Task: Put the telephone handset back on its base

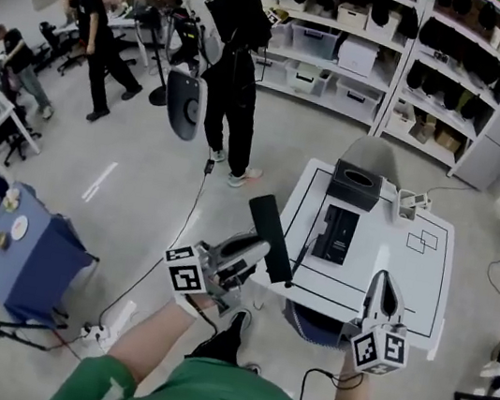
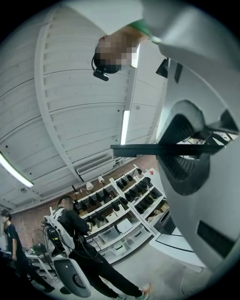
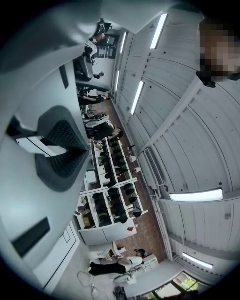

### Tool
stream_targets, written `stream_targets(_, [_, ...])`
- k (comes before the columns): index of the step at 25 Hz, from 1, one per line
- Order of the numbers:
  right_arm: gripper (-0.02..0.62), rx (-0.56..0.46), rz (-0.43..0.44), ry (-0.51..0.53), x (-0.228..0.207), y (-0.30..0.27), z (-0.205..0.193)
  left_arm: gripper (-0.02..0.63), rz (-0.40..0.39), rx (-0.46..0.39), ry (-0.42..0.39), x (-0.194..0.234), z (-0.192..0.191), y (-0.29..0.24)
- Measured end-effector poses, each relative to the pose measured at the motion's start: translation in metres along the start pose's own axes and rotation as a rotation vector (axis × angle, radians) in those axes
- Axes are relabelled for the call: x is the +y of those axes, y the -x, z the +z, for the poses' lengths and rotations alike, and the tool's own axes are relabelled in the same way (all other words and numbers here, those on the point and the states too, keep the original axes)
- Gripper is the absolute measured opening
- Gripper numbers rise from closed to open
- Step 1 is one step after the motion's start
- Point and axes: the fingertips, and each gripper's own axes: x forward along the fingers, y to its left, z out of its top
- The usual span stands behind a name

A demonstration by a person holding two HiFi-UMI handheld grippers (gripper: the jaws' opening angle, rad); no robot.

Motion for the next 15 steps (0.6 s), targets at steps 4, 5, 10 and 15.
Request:
stream_targets(4, [0.021, 0.014, -0.005, 0.019, -0.006, -0.032, 0.000, 0.080, -0.019, 0.002, 0.017, 0.036, 0.010, -0.023])
stream_targets(5, [0.021, 0.019, -0.022, 0.022, -0.012, -0.037, -0.002, 0.080, -0.031, 0.010, 0.030, 0.046, 0.009, -0.031])
stream_targets(10, [0.021, 0.031, -0.108, 0.029, -0.036, -0.059, -0.008, 0.080, -0.098, 0.081, 0.078, 0.088, 0.002, -0.069])
stream_targets(15, [0.021, 0.049, -0.161, 0.036, -0.050, -0.093, -0.012, 0.080, -0.136, 0.133, 0.114, 0.132, 0.007, -0.102])
